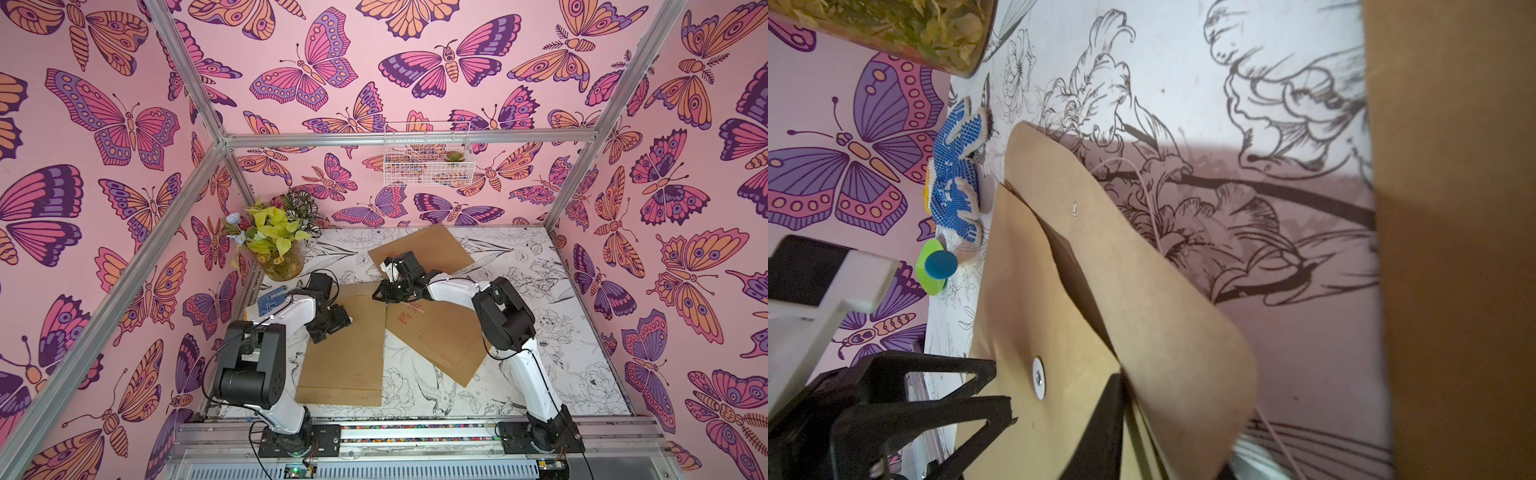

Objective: Open the file bag
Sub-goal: Place the file bag at the center of the board.

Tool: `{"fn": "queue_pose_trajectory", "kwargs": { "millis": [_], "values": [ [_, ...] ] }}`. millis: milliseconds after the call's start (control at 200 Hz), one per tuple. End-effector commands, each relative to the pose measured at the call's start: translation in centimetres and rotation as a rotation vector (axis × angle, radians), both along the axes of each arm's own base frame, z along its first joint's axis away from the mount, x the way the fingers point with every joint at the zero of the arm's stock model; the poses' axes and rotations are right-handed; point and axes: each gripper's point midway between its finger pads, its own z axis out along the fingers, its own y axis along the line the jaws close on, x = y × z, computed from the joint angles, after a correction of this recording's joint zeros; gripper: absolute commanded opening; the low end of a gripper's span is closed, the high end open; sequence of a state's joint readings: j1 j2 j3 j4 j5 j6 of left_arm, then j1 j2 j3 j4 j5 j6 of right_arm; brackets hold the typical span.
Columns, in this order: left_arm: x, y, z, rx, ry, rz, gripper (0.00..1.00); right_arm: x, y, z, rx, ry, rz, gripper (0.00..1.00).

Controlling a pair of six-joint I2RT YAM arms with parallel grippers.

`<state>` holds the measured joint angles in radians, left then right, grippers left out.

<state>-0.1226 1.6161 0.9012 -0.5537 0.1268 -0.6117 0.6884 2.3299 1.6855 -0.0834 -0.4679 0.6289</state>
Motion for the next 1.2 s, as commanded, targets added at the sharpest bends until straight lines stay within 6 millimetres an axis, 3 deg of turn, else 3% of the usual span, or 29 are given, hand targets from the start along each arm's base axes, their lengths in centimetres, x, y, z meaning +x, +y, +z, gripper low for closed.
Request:
{"fn": "queue_pose_trajectory", "kwargs": {
  "millis": [0, 451, 551, 616, 701, 746, 856, 986, 1117, 1197],
  "values": [
    [-1.4, 1.2, -1.9, 0.05, 0.069, 0.022, 0.8, 0.6, 0.9, 1.7, 0.046, -0.02, 0.009, 0.22],
    [-0.3, 2.2, -1.7, 0.081, 0.072, 0.028, 0.81, 1.3, 1.8, 0.6, 0.046, 0.001, 0.02, 0.2],
    [-0.1, 1.9, -1.2, 0.071, 0.06, 0.02, 0.83, 1.6, 1.6, 0.8, 0.034, -0.01, 0.016, 0.24],
    [0.3, 1.6, -0.1, 0.052, 0.027, 0.007, 0.85, 2.1, 0.9, 1.3, 0.019, -0.023, -0.004, 0.37],
    [1.1, 1.3, 2.4, 0.051, -0.062, -0.029, 0.92, 3.3, -0.4, 3.5, 0.018, -0.072, -0.049, 0.82],
    [1.6, 1.2, 4.0, 0.066, -0.119, -0.054, 0.95, 3.9, -1.3, 4.8, 0.012, -0.1, -0.07, 0.98],
    [2.7, 0.5, 7.6, 0.099, -0.231, -0.116, 0.98, 4.3, -4.2, 7.4, -0.03, -0.159, -0.127, 0.99],
    [3.5, -2.7, 10.1, 0.109, -0.312, -0.219, 0.97, 2.8, -8.0, 8.7, -0.069, -0.193, -0.178, 0.99],
    [3.7, -8.8, 10.8, 0.099, -0.348, -0.382, 0.93, 0.3, -12.2, 9.7, -0.105, -0.222, -0.22, 0.99],
    [3.6, -12.9, 10.2, 0.062, -0.357, -0.463, 0.88, -1.0, -15.3, 9.1, -0.11, -0.188, -0.259, 0.99]
  ]
}}
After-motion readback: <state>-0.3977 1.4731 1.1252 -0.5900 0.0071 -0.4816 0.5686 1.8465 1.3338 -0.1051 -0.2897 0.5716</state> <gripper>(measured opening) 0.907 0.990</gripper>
